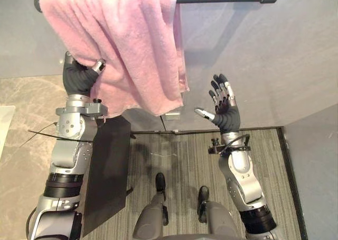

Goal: Organize washtable

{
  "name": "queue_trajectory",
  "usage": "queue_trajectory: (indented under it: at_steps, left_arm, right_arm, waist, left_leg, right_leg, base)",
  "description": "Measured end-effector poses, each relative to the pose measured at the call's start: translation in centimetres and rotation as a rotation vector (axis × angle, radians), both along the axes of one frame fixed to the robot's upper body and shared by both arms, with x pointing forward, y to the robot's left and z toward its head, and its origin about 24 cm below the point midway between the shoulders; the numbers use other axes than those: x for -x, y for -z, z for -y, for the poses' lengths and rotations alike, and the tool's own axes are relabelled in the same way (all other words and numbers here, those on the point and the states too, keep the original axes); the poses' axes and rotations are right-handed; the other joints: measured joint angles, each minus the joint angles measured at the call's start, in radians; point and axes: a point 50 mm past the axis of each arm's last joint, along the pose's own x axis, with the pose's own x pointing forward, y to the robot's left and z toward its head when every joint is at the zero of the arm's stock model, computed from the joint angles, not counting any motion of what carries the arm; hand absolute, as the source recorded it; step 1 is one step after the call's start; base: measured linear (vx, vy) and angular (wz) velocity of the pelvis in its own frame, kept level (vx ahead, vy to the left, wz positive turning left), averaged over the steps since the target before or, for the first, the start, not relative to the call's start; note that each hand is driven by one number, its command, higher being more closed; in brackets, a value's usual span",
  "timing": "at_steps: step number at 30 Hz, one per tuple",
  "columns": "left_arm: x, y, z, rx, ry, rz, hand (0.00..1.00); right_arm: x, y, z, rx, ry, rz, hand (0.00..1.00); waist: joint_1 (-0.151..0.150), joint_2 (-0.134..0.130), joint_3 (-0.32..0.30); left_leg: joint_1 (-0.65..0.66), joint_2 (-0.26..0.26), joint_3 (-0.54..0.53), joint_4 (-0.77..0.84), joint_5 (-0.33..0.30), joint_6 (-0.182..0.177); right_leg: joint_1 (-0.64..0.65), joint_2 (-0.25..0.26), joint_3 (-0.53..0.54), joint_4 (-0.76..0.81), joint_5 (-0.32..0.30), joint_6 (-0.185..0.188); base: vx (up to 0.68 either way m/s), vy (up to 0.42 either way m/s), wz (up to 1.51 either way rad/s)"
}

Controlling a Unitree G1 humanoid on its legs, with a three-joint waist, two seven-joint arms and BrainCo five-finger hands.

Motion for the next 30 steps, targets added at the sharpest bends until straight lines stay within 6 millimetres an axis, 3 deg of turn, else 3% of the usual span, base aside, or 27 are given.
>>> queue_trajectory:
  at_steps: [3,11,18,30]
  left_arm:
    - [0.0,0.4,0.1,0.03,-0.001,-0.003,1.0]
    - [0.1,0.1,0.0,0.04,-0.005,0.016,1.0]
    - [0.2,-0.6,0.2,0.039,0.007,0.057,1.0]
    - [0.2,-0.7,0.5,0.027,0.029,0.06,1.0]
  right_arm:
    - [-0.6,-0.4,0.3,0.001,0.008,0.01,0.0]
    - [-4.7,-1.8,-0.9,0.042,-0.061,0.011,0.0]
    - [-8.0,-3.9,-0.7,0.105,-0.078,0.005,0.0]
    - [-7.8,-5.2,-3.8,0.103,-0.233,0.029,0.0]
  waist:
    - [0.001,0.0,0.002]
    - [0.01,0.003,0.006]
    - [0.036,0.028,0.036]
    - [0.036,0.035,0.045]
  left_leg:
    - [0.0,0.002,0.0,0.0,0.0,0.0]
    - [-0.012,0.0,-0.01,0.0,0.004,0.003]
    - [-0.01,-0.002,-0.027,0.0,0.005,0.002]
    - [0.0,-0.003,-0.028,0.0,0.006,0.001]
  right_leg:
    - [-0.001,0.001,-0.002,0.0,0.0,0.0]
    - [-0.007,0.003,-0.009,0.0,0.004,-0.002]
    - [0.0,0.003,-0.014,0.0,0.004,-0.002]
    - [0.009,0.003,-0.014,0.001,0.004,-0.002]
  base:
    - [-0.03,-0.007,0.0]
    - [0.02,-0.005,0.02]
    - [0.03,-0.008,0.04]
    - [0.0,0.0,0.0]
